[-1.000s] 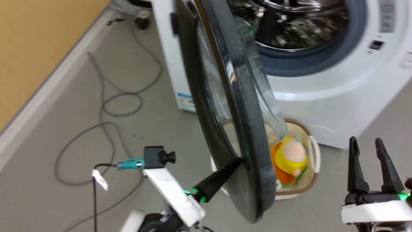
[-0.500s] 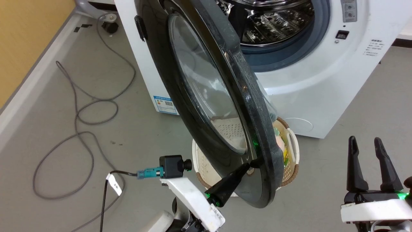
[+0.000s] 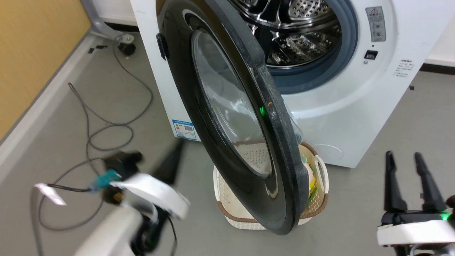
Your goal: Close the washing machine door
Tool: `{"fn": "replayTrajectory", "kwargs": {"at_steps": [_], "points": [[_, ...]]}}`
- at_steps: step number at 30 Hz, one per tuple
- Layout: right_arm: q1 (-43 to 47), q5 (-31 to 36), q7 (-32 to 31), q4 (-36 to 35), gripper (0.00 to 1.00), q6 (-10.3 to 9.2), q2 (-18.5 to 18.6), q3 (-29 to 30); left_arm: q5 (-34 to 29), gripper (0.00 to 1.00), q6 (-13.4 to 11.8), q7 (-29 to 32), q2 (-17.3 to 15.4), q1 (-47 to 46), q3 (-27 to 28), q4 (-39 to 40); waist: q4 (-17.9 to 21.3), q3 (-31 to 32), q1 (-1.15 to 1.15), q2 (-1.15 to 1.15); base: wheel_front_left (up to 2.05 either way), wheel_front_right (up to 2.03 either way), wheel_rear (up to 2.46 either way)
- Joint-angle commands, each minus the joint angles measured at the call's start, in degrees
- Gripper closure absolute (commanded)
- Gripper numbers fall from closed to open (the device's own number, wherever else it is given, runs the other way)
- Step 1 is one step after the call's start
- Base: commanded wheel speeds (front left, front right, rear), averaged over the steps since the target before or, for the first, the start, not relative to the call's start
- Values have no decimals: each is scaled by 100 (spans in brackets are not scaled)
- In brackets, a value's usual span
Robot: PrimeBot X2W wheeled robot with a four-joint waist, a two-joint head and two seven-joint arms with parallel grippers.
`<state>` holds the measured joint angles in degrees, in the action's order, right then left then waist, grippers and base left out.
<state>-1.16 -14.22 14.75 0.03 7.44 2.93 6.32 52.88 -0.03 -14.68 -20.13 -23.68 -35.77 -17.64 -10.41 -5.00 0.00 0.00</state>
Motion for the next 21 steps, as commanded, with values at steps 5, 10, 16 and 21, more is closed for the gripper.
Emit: {"fn": "replayTrajectory", "kwargs": {"at_steps": [5,10,16,21], "points": [[-123,204,25,-210,0,5,-5,136,-1785,100,-928,-29,99,320,1094,522,-43,79,0,0,0,0,0],[-307,379,25,-436,0,5,-5,215,-3111,0,-1581,-30,141,855,1762,1152,-101,155,0,0,0,0,0],[-608,490,25,-844,75,5,-5,140,-3807,0,-1791,-31,158,1436,1971,1442,-192,250,0,0,0,0,0],[-965,452,25,-1241,100,5,-5,-115,-4027,0,-1638,-31,312,1733,1959,1459,-263,273,0,0,0,0,0]]}}
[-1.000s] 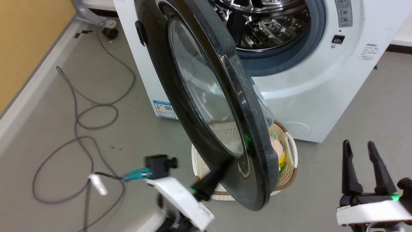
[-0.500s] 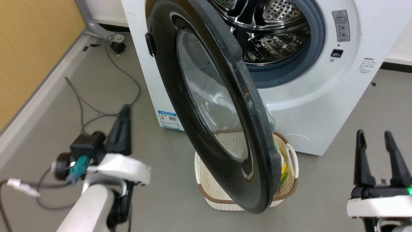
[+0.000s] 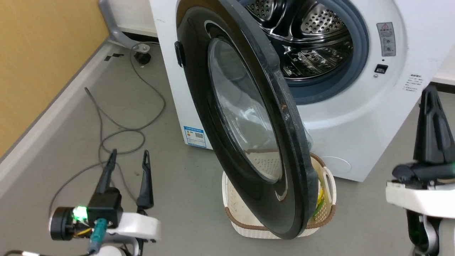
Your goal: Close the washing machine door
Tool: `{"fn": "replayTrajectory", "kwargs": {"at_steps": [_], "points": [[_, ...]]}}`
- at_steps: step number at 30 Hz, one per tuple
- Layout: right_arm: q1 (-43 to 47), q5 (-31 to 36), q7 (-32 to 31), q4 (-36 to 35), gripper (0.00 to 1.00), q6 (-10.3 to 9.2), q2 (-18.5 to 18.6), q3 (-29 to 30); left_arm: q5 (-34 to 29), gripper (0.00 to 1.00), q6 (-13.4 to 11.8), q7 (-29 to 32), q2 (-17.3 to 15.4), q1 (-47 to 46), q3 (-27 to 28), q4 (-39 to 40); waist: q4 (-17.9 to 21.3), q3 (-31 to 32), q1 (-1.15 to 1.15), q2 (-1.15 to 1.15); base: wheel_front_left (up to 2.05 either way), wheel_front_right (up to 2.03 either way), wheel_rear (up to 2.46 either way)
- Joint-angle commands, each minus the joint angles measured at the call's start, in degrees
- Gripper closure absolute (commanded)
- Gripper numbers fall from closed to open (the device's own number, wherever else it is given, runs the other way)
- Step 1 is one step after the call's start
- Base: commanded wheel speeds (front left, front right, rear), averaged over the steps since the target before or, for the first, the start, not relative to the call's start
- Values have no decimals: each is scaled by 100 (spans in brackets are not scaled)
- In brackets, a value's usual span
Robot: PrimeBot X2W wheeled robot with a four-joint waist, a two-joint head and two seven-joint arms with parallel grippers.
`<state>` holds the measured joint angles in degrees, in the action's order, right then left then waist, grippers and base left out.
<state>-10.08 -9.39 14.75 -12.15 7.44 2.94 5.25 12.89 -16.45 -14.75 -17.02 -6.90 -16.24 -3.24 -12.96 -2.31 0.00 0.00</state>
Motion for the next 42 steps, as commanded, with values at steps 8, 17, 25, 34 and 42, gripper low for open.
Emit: {"fn": "replayTrajectory", "kwargs": {"at_steps": [8,17,25,34,42], "points": [[-445,-546,25,-713,100,5,475,-1409,-250,0,271,-25,326,376,260,167,-154,26,0,0,0,0,0],[-515,-971,25,-648,100,5,1453,-3611,-560,0,517,-25,606,501,506,153,-170,22,0,0,0,0,0],[-377,-949,25,297,100,5,2068,-4564,-775,0,642,-25,787,547,713,240,-97,-15,0,0,0,0,0],[109,-1009,25,960,100,5,2102,-4092,-965,0,719,-25,912,603,897,278,77,-52,0,0,0,0,0],[186,-1026,25,1265,100,5,1899,-3251,-1063,0,774,-25,989,553,922,300,203,-169,0,0,0,0,0]]}}
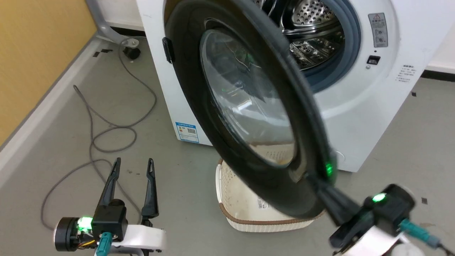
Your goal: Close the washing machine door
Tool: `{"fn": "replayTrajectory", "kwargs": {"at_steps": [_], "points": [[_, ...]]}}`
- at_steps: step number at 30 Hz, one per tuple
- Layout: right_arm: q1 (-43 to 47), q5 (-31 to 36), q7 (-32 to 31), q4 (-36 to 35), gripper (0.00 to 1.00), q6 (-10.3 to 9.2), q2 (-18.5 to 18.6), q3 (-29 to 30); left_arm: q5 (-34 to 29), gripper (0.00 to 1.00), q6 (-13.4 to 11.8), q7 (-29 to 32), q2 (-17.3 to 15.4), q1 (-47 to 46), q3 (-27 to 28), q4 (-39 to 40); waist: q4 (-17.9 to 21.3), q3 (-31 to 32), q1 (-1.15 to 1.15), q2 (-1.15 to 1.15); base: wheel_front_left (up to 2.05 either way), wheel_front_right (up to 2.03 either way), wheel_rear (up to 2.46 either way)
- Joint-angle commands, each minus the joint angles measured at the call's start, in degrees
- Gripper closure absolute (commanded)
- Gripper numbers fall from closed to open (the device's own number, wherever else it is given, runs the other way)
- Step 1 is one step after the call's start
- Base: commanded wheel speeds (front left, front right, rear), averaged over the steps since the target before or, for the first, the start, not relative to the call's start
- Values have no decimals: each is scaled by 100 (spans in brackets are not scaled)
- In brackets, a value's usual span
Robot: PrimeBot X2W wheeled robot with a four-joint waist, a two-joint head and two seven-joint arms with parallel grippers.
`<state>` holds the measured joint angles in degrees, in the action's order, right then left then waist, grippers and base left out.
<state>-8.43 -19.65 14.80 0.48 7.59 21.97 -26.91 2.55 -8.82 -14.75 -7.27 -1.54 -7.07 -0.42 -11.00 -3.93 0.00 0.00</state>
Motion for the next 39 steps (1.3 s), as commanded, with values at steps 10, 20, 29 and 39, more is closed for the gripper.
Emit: {"fn": "replayTrajectory", "kwargs": {"at_steps": [10,20,29,39], "points": [[-553,-170,20,874,100,-10,-256,1256,-130,0,53,-25,140,-267,-79,101,35,-555,0,0,0,0,0],[-1926,-79,20,1852,100,-10,-201,1907,-170,0,36,-25,266,-765,-246,132,-63,-1313,0,0,0,0,0],[-3125,106,20,2965,100,-10,20,2200,-173,0,-17,-25,329,-962,-336,106,-189,-1584,0,0,0,0,0],[-4098,91,20,4094,100,-10,147,2388,-179,0,-58,-25,356,-1021,-362,115,-267,-1713,0,0,0,0,0]]}}
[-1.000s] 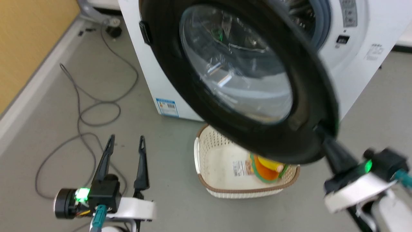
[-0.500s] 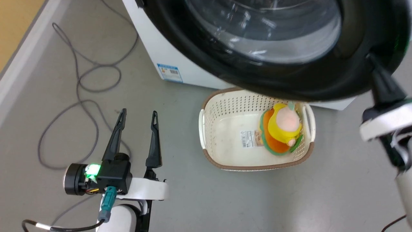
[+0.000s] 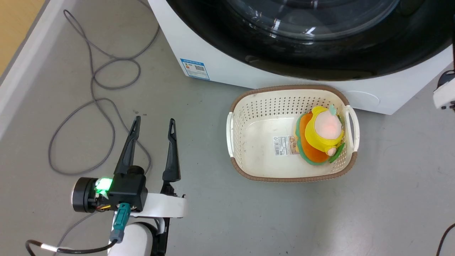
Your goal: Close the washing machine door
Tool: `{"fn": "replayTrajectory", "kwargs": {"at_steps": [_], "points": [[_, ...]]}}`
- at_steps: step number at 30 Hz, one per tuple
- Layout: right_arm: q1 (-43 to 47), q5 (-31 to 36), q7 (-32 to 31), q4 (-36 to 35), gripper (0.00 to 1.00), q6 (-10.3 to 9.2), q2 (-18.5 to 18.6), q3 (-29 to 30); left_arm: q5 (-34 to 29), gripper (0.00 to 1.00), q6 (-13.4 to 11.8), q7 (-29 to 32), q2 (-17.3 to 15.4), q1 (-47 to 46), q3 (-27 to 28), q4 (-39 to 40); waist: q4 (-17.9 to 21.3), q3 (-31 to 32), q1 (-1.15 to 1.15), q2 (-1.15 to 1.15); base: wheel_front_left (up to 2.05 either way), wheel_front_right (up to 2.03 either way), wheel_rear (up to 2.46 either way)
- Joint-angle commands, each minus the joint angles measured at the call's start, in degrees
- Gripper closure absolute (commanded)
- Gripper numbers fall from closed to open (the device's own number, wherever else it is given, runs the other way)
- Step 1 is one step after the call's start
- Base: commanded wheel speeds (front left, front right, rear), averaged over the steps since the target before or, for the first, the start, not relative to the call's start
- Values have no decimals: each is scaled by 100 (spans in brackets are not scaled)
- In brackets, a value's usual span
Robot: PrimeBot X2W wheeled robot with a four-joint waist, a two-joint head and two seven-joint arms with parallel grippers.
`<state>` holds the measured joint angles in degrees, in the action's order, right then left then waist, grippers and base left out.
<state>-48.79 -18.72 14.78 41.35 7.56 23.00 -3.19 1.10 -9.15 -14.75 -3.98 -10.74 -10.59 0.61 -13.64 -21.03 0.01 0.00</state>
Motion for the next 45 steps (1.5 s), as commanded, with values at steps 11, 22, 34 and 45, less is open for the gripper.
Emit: {"fn": "replayTrajectory", "kwargs": {"at_steps": [11,22,34,45], "points": [[-85,196,22,25,100,-8,-43,135,-56,0,-105,-25,29,-36,13,-31,43,139,-1,0,0,0,0],[1266,1037,22,-2745,100,-8,-765,918,-65,0,-153,-25,-138,276,140,-172,554,833,-1,0,0,0,0],[3078,1260,22,-3905,100,-8,-1485,678,-54,0,-187,-25,-251,620,204,-327,996,1403,-1,0,0,0,0],[4490,765,22,-3544,100,-8,-1918,672,-23,0,-201,-25,-307,1060,231,-463,1211,1940,-1,0,0,0,0]]}}
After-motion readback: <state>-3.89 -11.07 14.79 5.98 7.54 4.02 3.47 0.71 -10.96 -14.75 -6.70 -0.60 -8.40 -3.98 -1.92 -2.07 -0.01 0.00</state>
